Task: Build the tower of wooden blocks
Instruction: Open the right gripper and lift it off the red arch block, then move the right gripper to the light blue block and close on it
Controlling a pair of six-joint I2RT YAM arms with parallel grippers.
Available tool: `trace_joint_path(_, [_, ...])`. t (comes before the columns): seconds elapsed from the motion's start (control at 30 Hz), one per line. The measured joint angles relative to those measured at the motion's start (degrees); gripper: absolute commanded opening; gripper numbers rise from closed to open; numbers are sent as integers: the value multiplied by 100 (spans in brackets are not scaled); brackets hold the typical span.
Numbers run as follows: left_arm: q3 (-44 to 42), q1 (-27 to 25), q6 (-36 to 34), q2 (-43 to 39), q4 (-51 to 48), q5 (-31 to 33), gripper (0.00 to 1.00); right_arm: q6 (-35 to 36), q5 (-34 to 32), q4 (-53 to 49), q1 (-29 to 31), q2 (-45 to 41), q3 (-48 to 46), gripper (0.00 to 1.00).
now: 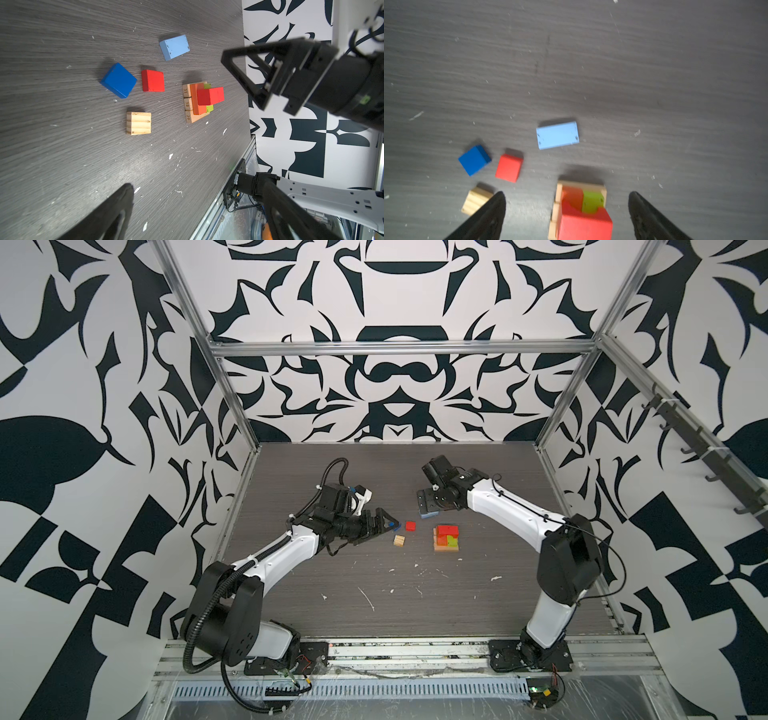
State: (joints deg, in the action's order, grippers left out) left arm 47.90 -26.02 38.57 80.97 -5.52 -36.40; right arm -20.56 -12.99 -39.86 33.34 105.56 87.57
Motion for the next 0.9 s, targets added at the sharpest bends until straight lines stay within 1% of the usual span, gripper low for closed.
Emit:
trace_joint_path(0.13, [-2, 0, 0, -46, -26, 20, 100, 304, 168, -127, -2, 664, 549, 94])
trace_joint_path(0.3, [-4, 0, -7, -175, -68, 42, 100, 501, 435, -177, -52, 1130, 678, 94])
trace_joint_path(0.57, [-15, 0, -20, -262, -111, 46, 100, 481, 807, -238, -304, 1401, 743, 88])
trace_joint_path(0.8, [-15, 0, -20, -262, -111, 44, 100, 468, 898, -258, -437, 1569, 811, 87])
trace_joint_path(0.9, [-15, -2, -20, -262, -111, 44, 100, 466, 944, -249, -433, 1637, 813, 85])
